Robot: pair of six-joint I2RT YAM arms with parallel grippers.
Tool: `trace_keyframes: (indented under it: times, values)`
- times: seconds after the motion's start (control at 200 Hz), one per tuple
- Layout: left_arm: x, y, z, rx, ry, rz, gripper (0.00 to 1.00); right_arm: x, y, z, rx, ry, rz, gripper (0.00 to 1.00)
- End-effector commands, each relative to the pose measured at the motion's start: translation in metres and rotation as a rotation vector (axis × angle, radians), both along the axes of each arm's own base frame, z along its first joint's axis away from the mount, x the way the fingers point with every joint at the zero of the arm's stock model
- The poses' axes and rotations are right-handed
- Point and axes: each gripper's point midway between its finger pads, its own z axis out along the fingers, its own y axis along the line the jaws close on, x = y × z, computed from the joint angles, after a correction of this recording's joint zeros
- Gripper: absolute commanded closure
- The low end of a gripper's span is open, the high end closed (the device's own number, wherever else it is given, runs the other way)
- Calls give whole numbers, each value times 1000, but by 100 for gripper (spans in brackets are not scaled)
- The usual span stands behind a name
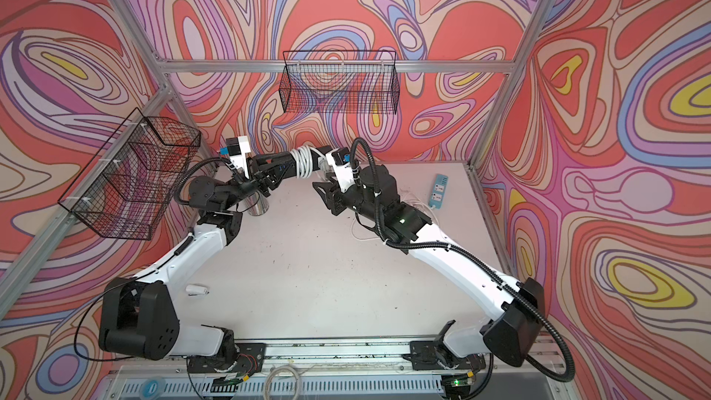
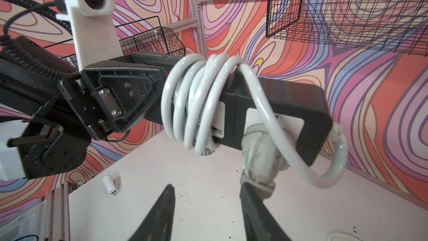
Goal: Unwrap the cord wrapped around the power strip
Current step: Unwrap the power cord from the power strip.
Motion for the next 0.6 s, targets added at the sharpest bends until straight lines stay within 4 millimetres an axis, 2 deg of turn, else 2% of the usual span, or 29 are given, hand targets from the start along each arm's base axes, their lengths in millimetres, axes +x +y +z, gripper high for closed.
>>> trace_keyframes:
  times: [0.0, 0.13, 0.27, 0.596]
  values:
    - [-32, 1, 37, -24, -156, -22, 100, 4, -8, 5, -13, -20, -48, 52]
    - [-35, 1, 40, -25, -164, -24, 100, 6, -9, 8, -17, -30, -54, 51]
    - [-37, 1, 42, -31, -168, -31, 100, 10, -8, 2, -30, -22, -62, 51]
    - [-35, 3, 40, -9, -169, -8, 100, 5, -19, 14, -27, -39, -80, 51]
